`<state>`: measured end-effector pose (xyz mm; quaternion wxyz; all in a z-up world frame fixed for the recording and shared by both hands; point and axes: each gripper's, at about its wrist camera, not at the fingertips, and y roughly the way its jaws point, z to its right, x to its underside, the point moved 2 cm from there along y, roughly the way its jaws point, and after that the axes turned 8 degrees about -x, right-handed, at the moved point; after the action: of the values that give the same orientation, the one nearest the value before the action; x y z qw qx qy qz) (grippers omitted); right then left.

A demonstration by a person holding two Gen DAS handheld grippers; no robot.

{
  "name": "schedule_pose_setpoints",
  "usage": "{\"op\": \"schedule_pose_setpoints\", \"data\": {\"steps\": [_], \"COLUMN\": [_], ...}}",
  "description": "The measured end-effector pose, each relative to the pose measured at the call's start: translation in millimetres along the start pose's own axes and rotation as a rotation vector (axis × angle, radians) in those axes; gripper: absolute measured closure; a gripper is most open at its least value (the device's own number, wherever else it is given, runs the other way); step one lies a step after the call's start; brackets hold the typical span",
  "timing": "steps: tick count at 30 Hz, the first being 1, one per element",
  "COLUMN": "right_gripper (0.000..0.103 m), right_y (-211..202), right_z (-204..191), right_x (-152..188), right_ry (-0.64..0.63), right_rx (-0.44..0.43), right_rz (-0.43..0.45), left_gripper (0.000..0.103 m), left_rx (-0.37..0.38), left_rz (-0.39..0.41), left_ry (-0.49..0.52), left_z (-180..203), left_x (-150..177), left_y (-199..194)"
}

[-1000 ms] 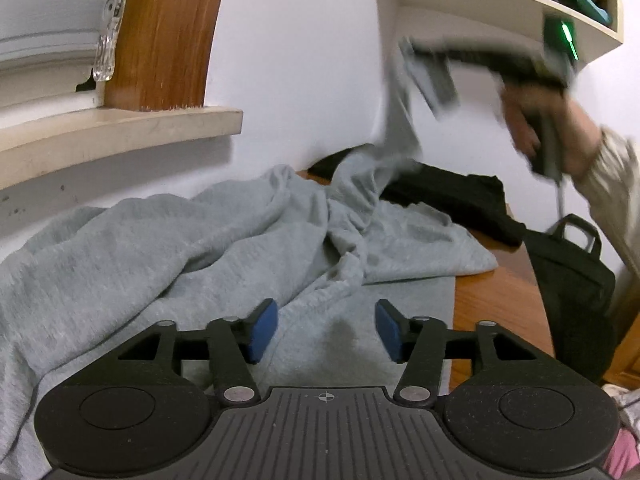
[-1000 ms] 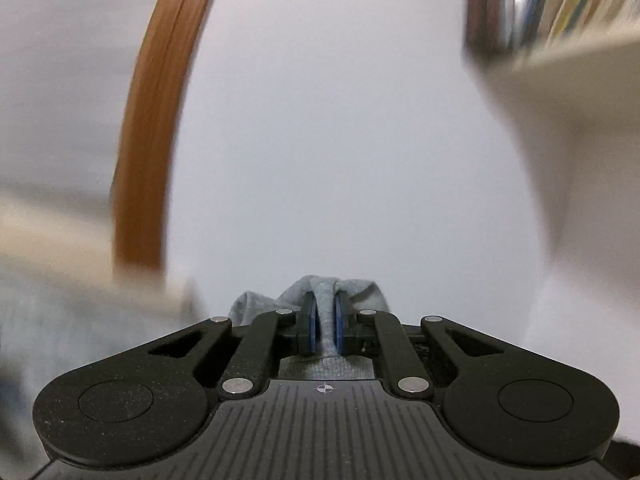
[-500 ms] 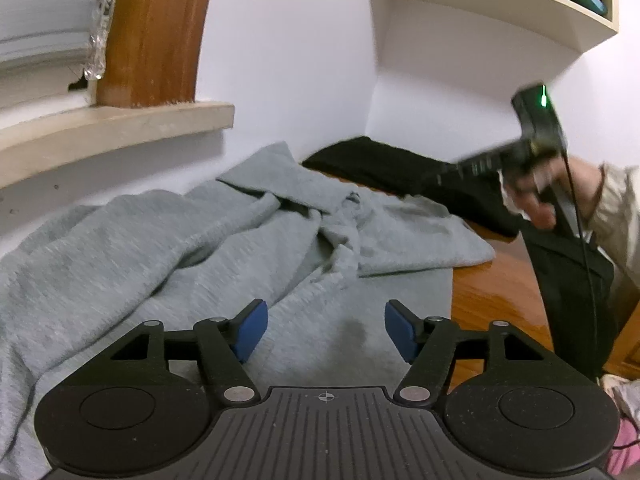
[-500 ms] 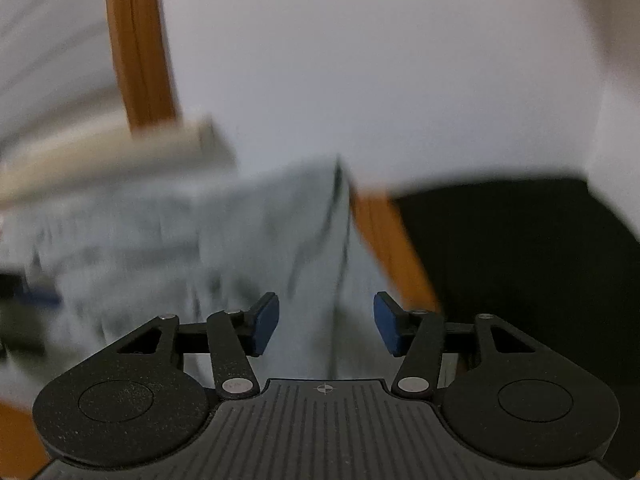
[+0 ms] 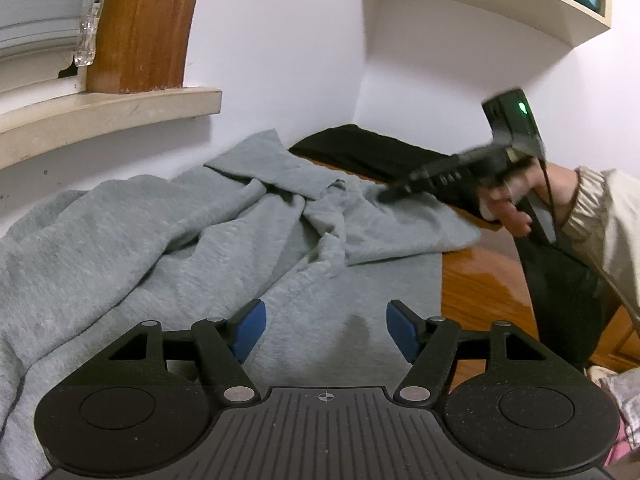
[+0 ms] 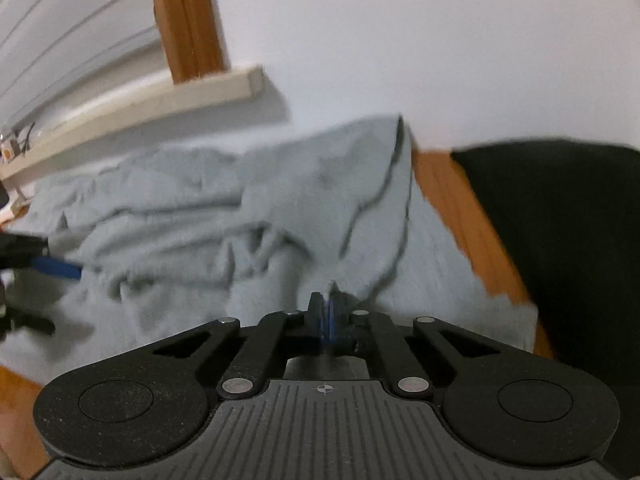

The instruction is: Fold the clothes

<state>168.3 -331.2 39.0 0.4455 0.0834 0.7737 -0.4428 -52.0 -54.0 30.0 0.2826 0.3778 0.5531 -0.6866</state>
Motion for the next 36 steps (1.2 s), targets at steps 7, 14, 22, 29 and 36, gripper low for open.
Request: {"op": "schedule_pose_setpoints", "data": {"steps": [7, 14, 22, 29, 36], "right_gripper": [0.101, 0.090, 0.063, 0.071, 0.075], "right_y": [-7, 18, -37, -62, -50], "right_z": [-21, -30, 7, 30, 40], "right_x": [-46, -57, -20, 31, 56], "right_ry": [-0.154, -0.250, -0.137, -0.026, 0.029], "right_rx": [0.140, 0.181, 0.266, 0.213, 0.131], "right_rz": [0.287, 0.257, 0.291, 0.191, 0.051], "left_gripper": [0.032, 0.032, 0.030, 0.030, 0.029], "left_rx": [0.004, 0.003, -0.007, -0.009, -0.004], "left_rz": [0.005, -0.006, -0.010, -0.019, -0.022], "left_ry": [0.000, -0.001, 0.007, 0.007, -0.002], "left_z": [0, -1, -1, -1, -3], "left_x": [1, 2, 3, 3, 3], "left_y": [0, 2, 2, 3, 4]}}
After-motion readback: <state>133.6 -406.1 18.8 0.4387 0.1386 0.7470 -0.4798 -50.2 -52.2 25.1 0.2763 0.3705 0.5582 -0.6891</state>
